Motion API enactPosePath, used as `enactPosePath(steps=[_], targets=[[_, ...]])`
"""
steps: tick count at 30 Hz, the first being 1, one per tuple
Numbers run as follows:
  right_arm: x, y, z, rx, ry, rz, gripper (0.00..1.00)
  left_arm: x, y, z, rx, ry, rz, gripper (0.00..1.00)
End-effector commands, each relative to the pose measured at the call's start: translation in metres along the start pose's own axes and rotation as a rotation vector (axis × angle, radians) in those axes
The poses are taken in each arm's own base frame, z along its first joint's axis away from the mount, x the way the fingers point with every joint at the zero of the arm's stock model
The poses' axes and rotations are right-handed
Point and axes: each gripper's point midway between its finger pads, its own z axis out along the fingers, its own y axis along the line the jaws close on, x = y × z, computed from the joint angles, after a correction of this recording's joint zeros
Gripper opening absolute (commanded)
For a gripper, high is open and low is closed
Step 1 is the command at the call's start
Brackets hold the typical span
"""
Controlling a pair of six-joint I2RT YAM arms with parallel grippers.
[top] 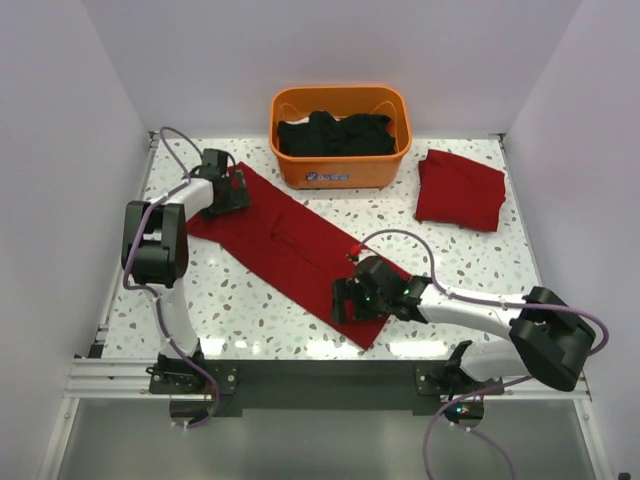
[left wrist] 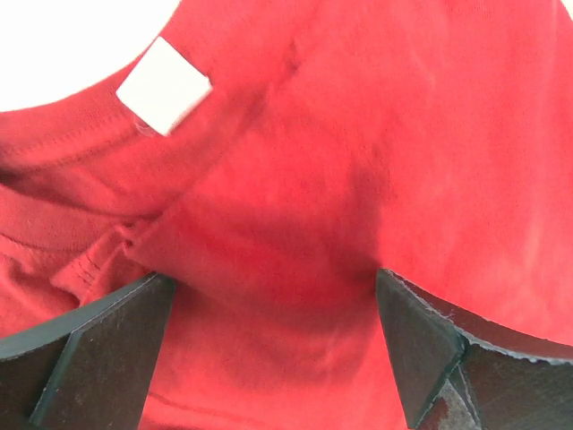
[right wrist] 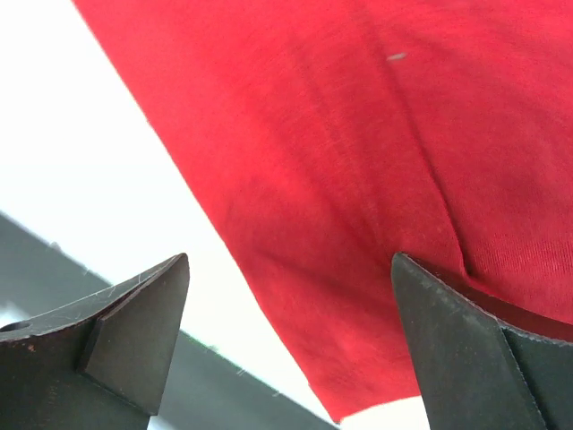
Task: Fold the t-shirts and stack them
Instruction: Fold the tshirt
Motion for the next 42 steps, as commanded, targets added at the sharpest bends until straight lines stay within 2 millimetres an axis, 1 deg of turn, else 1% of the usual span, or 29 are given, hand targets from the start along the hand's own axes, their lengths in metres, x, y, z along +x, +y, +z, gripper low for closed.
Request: enactPosePath(steps=[1, 5, 7, 9, 10, 11, 13, 14, 16, 17, 18, 19, 20, 21, 22, 23, 24, 25, 27, 28, 29, 30, 32, 33, 36, 37, 39, 40, 42], targets=[[0.073, 0.009, -0.008, -0.019, 0.265, 0.037, 0.99, -0.024, 0.005, 0.021, -0.009, -0.029, 0.104, 1.00], [0.061, 0.037, -0.017, -0.080, 0.230, -0.009, 0.99, -0.028, 0.018, 0.021, -0.072, -0.026, 0.094, 1.00], [0.048, 0.027, -0.026, -0.004, 0.180, -0.029, 0.99, -0.027, 0.026, 0.014, -0.099, -0.023, 0.073, 1.00], [0.023, 0.028, -0.039, 0.057, 0.104, -0.032, 0.99, -0.044, 0.030, -0.008, -0.130, -0.070, 0.031, 1.00], [0.012, 0.019, -0.050, 0.114, 0.055, -0.040, 0.99, -0.050, 0.034, -0.019, -0.156, -0.085, 0.025, 1.00], [-0.003, 0.028, -0.060, 0.100, 0.011, -0.042, 0.99, -0.067, 0.033, -0.042, -0.149, -0.139, -0.007, 1.00], [-0.016, 0.031, -0.074, 0.098, -0.038, -0.039, 0.98, -0.086, 0.029, -0.072, -0.124, -0.196, -0.032, 1.00], [-0.025, 0.031, -0.082, 0.098, -0.088, -0.026, 0.99, -0.100, 0.025, -0.101, -0.091, -0.256, -0.062, 1.00], [-0.032, 0.017, -0.093, 0.141, -0.127, 0.020, 0.99, -0.105, 0.016, -0.145, -0.036, -0.308, -0.097, 1.00], [-0.035, 0.008, -0.096, 0.175, -0.144, 0.034, 0.99, -0.101, 0.012, -0.157, -0.027, -0.319, -0.098, 1.00], [-0.036, -0.002, -0.099, 0.206, -0.139, 0.048, 0.99, -0.086, 0.013, -0.163, -0.050, -0.312, -0.088, 1.00], [-0.035, -0.016, -0.103, 0.246, -0.123, 0.059, 0.99, -0.070, -0.013, -0.175, -0.011, -0.315, -0.038, 1.00], [-0.043, -0.035, -0.107, 0.281, -0.135, 0.110, 0.99, -0.062, -0.026, -0.202, 0.034, -0.355, -0.022, 1.00], [-0.045, -0.044, -0.109, 0.292, -0.131, 0.110, 0.99, -0.030, -0.038, -0.199, 0.068, -0.311, 0.028, 1.00], [-0.047, -0.054, -0.110, 0.309, -0.138, 0.131, 0.99, -0.004, -0.073, -0.213, 0.162, -0.314, 0.082, 1.00], [-0.052, -0.071, -0.112, 0.341, -0.150, 0.163, 0.99, 0.025, -0.080, -0.222, 0.204, -0.300, 0.115, 1.00], [-0.051, -0.075, -0.111, 0.338, -0.137, 0.175, 0.99, 0.046, -0.093, -0.228, 0.250, -0.291, 0.140, 1.00], [-0.054, -0.080, -0.110, 0.342, -0.145, 0.186, 0.99, 0.081, -0.124, -0.244, 0.347, -0.270, 0.185, 1.00], [-0.052, -0.098, -0.101, 0.373, -0.117, 0.194, 0.98, 0.126, -0.138, -0.251, 0.382, -0.233, 0.253, 1.00], [-0.050, -0.106, -0.095, 0.386, -0.105, 0.210, 0.99, 0.170, -0.150, -0.259, 0.399, -0.167, 0.320, 1.00], [-0.048, -0.111, -0.091, 0.392, -0.094, 0.220, 0.99, 0.190, -0.157, -0.265, 0.413, -0.144, 0.359, 1.00], [-0.044, -0.114, -0.086, 0.393, -0.066, 0.221, 0.98, 0.223, -0.166, -0.279, 0.452, -0.118, 0.452, 1.00], [-0.041, -0.116, -0.076, 0.362, -0.061, 0.248, 0.98, 0.252, -0.179, -0.287, 0.470, -0.102, 0.518, 1.00], [-0.041, -0.116, -0.072, 0.346, -0.065, 0.261, 0.98, 0.278, -0.190, -0.300, 0.525, -0.085, 0.575, 1.00], [-0.040, -0.112, -0.060, 0.292, -0.064, 0.299, 0.97, 0.330, -0.219, -0.309, 0.627, -0.026, 0.702, 1.00], [-0.042, -0.113, -0.057, 0.292, -0.070, 0.305, 0.97, 0.346, -0.223, -0.300, 0.613, -0.005, 0.758, 0.99], [-0.043, -0.116, -0.056, 0.297, -0.083, 0.326, 0.95, 0.365, -0.234, -0.307, 0.635, 0.004, 0.821, 0.95], [-0.048, -0.116, -0.054, 0.292, -0.102, 0.332, 0.94, 0.372, -0.233, -0.296, 0.598, 0.004, 0.861, 0.93], [-0.048, -0.118, -0.052, 0.296, -0.108, 0.339, 0.91, 0.381, -0.239, -0.295, 0.606, 0.021, 0.878, 0.86]])
